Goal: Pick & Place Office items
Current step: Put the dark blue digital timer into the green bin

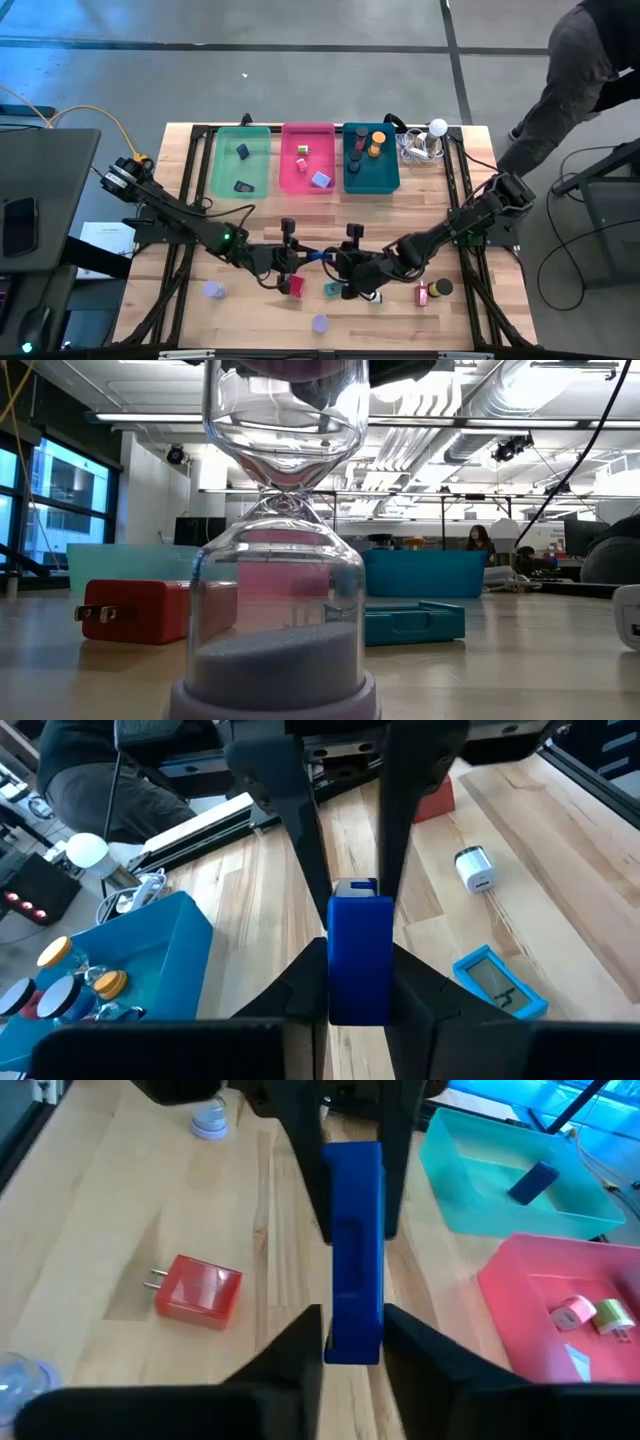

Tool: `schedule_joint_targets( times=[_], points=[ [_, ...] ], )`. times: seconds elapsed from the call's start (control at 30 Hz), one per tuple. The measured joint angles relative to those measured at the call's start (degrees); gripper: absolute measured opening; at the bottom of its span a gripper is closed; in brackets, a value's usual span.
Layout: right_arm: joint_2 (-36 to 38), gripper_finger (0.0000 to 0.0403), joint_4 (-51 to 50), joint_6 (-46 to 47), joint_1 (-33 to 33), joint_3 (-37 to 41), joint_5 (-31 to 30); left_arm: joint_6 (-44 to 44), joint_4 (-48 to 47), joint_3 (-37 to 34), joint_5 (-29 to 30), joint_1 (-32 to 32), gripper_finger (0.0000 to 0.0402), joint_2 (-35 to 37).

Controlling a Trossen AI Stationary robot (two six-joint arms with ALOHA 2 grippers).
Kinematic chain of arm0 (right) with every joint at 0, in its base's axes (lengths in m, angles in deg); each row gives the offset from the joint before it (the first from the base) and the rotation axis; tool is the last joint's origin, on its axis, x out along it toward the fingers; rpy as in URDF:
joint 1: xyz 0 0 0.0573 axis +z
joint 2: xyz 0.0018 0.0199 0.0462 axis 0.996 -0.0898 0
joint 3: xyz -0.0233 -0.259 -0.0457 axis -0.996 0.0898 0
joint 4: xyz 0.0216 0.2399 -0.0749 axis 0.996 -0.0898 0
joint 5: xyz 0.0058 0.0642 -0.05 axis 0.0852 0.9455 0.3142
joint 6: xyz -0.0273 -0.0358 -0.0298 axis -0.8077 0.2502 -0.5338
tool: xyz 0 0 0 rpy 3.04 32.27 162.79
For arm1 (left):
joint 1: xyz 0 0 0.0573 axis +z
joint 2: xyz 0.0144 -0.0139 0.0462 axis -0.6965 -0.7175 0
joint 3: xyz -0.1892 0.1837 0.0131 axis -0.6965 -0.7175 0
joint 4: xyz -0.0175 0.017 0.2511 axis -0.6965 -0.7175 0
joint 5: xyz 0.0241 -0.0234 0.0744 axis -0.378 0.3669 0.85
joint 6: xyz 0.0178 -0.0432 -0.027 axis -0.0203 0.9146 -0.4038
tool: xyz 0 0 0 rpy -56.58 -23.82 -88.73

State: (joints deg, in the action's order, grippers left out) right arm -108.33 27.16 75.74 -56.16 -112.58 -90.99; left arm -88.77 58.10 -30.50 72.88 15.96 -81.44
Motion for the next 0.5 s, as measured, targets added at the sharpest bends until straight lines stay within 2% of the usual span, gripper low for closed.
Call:
schedule_joint_targets(
  times=[0.1,0.33,0.5],
  points=[
    [0.00,0.0139,0.06,1.41,0.08,0.00,-0.78,-0.19,-0.10,0.00,-0.04,0.00,0.0060,0.00],
    [0.76,0.0237,-0.89,1.20,1.70,0.02,-7.88,-0.16,-0.56,0.00,-0.07,-0.04,0.0060,0.00],
    [3.83,0.0267,-6.64,5.62,4.08,0.02,-14.81,0.40,-1.31,0.00,-0.17,-0.07,0.0060,0.00]
  ],
)
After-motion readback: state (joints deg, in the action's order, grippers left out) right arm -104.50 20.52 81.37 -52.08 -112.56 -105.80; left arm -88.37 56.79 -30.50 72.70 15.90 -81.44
